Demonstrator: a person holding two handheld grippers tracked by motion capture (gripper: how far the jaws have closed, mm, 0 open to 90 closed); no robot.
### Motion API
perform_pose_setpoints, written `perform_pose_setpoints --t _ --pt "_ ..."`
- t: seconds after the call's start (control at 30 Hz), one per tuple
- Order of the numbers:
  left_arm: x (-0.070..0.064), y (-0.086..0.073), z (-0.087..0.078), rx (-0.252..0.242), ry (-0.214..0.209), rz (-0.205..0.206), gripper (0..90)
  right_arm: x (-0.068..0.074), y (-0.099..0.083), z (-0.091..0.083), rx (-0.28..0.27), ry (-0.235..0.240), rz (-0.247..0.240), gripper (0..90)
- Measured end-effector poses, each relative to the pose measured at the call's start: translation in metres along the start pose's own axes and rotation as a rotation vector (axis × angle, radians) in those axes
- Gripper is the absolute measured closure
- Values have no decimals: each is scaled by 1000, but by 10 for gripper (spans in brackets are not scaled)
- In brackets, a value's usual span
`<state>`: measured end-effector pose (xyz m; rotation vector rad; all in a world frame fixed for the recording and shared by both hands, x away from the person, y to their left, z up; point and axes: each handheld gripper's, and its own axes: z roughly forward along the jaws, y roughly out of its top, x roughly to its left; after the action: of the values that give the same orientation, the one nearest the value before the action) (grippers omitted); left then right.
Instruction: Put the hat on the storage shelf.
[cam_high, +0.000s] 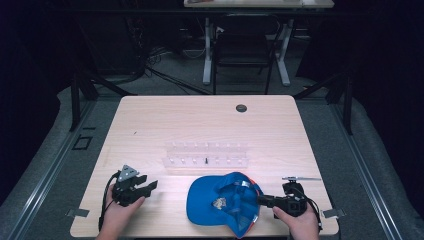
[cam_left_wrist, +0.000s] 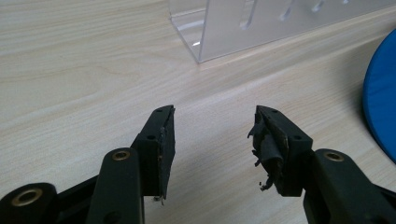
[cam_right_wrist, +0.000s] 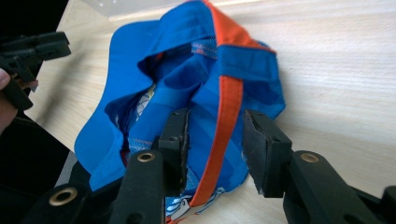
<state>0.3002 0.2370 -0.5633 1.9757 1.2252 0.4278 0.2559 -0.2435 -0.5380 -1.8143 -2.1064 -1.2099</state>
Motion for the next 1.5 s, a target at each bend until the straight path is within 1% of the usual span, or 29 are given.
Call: perform_pose_setpoints --t 0.07,0.1,0.2,0.37,0.4,0.43,0.47,0.5,0.57,0.6,0.63,0.67,0.73,0.77,0.83,1.17,1.23,1.37,1.5 --pt "0 0 0 1 -1 2 491 1 -1 4 12 -5 -7 615" --pt "0 0 0 -1 1 2 491 0 -1 7 14 -9 -6 617" --pt "0 0 1 1 1 2 491 -3 -3 12 38 -3 4 623" --pt "0 0 1 4 2 7 491 -4 -4 14 52 42 23 626" --pt "0 0 1 4 3 8 491 -4 -4 14 62 50 27 627" --pt "0 0 1 4 3 8 491 -4 -4 15 65 53 29 631" --pt "0 0 1 5 3 8 491 -5 -4 16 72 56 20 638" --pt "0 0 1 4 3 8 491 -5 -5 17 73 55 26 645" --pt "0 0 1 5 3 8 491 -5 -5 17 80 67 27 662" --pt "0 0 1 5 3 8 491 -5 -4 16 78 74 26 671" --pt "0 0 1 5 3 9 491 -4 -4 15 80 85 35 672" --pt "0 0 1 5 3 9 491 -4 -4 14 81 99 30 675" --pt "0 0 2 6 4 10 491 -3 -4 13 68 119 45 678" --pt "0 0 2 5 3 9 491 -4 -4 12 66 131 39 678" --pt "0 0 1 5 3 10 491 -4 -3 10 63 141 45 678" --pt "-1 0 2 3 3 9 491 -6 -2 6 51 151 65 721" --pt "-1 0 2 3 4 9 491 -6 -2 5 40 154 78 732" --pt "-1 0 2 3 4 10 491 -7 -2 3 36 154 86 757" --pt "-1 0 2 3 4 11 491 -8 -1 1 44 137 97 773"
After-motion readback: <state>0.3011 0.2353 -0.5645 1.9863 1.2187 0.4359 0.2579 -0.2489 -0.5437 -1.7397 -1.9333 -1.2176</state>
